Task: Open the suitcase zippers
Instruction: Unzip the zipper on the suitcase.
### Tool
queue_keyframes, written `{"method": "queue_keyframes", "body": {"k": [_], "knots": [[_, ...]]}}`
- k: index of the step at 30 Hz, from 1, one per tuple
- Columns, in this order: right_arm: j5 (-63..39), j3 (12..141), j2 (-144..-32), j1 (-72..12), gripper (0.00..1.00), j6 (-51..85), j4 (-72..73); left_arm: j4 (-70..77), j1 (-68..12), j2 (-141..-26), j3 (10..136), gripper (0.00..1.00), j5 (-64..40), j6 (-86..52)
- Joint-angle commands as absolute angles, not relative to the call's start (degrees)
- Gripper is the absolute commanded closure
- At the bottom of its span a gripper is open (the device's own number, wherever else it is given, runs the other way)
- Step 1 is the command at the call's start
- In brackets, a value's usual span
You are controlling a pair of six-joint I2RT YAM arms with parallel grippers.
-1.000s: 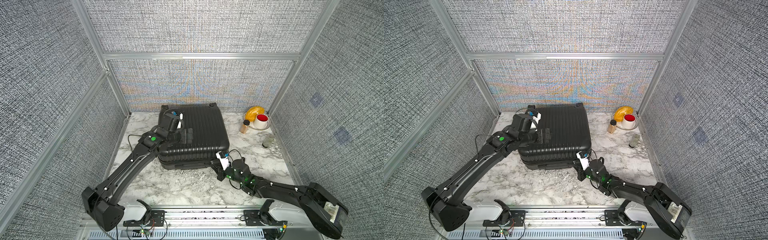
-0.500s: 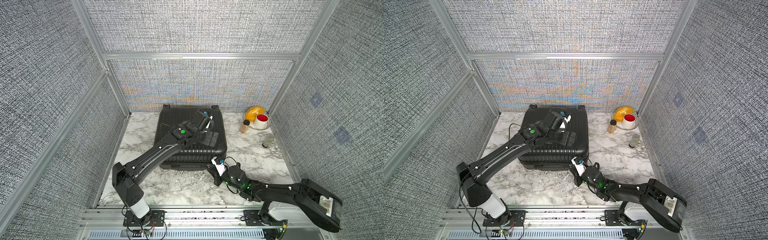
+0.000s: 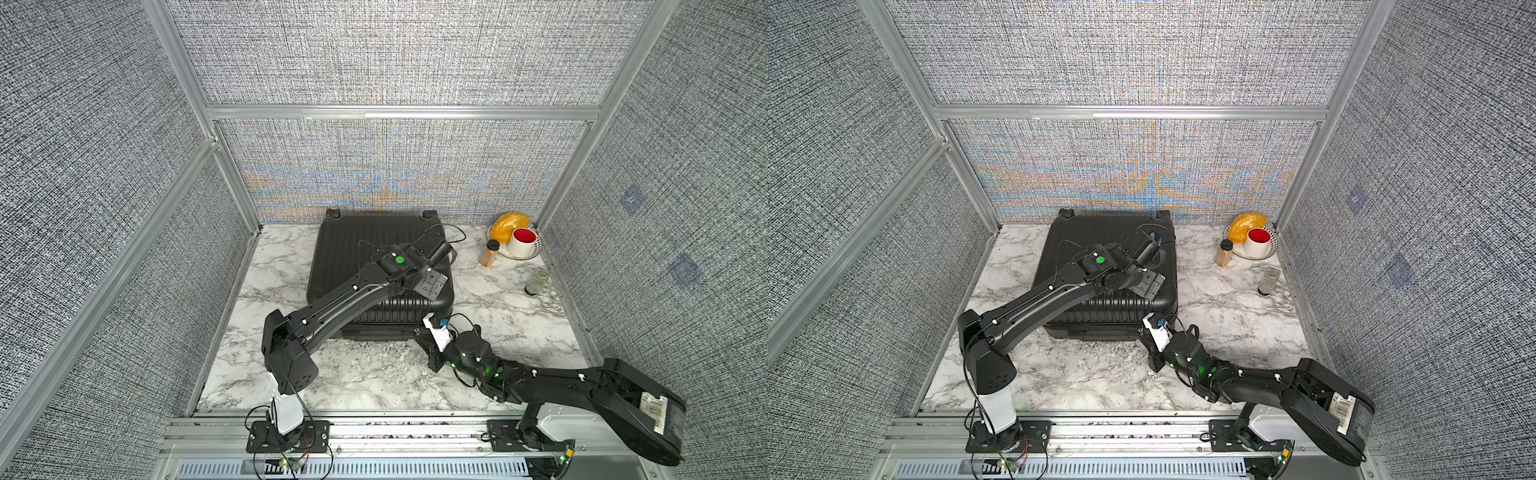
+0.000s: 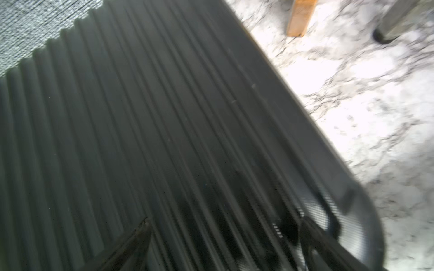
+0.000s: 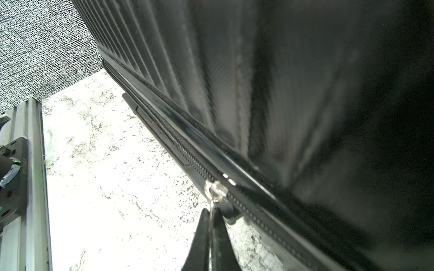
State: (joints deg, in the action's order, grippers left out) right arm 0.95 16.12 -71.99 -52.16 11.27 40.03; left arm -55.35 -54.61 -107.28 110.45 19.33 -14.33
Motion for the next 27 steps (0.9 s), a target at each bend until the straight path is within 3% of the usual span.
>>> {"method": "queue_keyframes", "body": {"k": [1,10,27], "knots": [[1.1,16.3,-71.7,-52.2,1.0,11.3,40.2,-59.0,-54.6,-107.6,110.3,0.01,22.8,-15.8],[3.8,15.3,-69.8,-52.1,1.0,14.2,40.0,-57.1,-54.6,-105.1,103.2,0.01,22.6,-17.2],[13.7,8.8,-56.2,-47.7,1.0,23.9,29.5,-55.0,-54.6,-102.2,93.4,0.01,24.9,-20.5]]}}
